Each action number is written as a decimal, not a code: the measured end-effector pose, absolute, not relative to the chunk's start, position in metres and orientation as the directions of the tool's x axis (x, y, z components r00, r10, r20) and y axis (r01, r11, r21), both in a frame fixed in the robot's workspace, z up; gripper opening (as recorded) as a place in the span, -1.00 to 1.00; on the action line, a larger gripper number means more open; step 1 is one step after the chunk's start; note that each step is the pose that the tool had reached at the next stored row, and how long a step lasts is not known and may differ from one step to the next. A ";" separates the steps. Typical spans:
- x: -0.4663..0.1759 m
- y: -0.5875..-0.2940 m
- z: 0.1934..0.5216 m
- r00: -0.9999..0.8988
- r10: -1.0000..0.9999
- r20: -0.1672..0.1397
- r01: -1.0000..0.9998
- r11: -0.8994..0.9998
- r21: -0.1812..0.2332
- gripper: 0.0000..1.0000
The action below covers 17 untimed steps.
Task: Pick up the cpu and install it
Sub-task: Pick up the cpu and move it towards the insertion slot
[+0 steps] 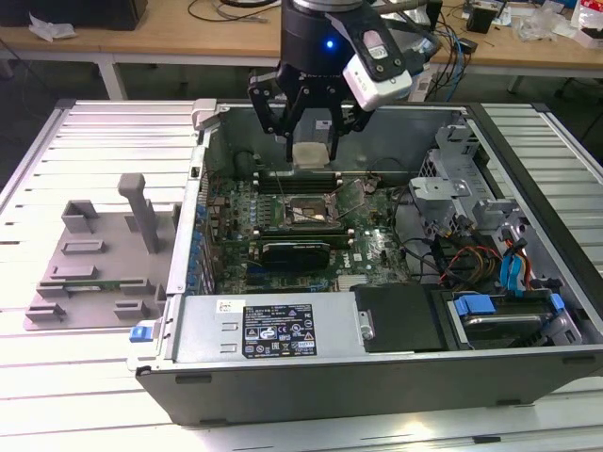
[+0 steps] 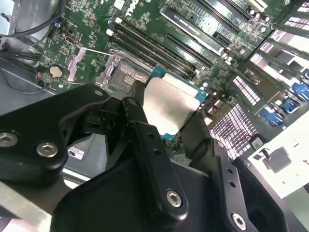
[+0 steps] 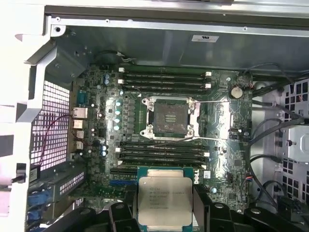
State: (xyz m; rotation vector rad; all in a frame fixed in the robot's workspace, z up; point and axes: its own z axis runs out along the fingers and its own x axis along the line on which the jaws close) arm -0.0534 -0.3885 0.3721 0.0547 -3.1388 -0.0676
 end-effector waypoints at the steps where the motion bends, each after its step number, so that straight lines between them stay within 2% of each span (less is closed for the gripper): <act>1: -0.053 -0.389 0.371 -0.999 -0.035 0.001 -0.035 0.998 0.043 0.09; 17: -0.049 -0.389 0.349 -0.999 -0.035 0.001 -0.035 0.998 0.043 0.09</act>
